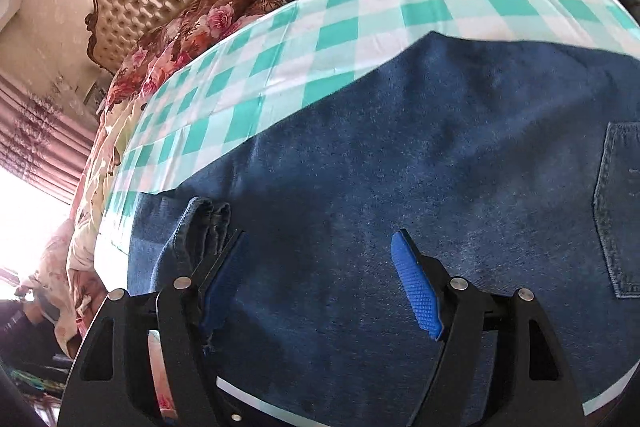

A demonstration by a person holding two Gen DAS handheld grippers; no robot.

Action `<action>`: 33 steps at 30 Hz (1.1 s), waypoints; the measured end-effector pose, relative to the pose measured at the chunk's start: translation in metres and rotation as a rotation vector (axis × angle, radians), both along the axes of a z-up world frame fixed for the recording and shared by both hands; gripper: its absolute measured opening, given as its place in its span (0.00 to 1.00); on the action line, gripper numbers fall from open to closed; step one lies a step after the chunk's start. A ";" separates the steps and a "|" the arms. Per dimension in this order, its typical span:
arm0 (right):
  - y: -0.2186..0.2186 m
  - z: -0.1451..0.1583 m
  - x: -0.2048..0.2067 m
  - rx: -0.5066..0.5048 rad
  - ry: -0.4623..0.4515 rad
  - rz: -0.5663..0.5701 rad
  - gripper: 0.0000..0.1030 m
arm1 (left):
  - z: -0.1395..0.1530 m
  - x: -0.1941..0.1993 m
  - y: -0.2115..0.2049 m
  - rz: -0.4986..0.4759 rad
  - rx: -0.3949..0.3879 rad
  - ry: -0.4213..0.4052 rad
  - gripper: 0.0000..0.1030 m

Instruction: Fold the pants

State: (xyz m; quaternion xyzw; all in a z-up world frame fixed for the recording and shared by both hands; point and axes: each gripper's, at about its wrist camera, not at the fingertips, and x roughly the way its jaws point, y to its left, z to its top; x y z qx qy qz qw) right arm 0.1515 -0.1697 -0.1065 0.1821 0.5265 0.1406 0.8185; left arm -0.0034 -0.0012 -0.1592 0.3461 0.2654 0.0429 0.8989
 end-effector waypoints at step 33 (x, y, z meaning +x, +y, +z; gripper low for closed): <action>0.075 -0.035 0.013 0.435 0.368 0.173 0.81 | 0.047 0.020 0.022 -0.144 -0.109 0.054 0.14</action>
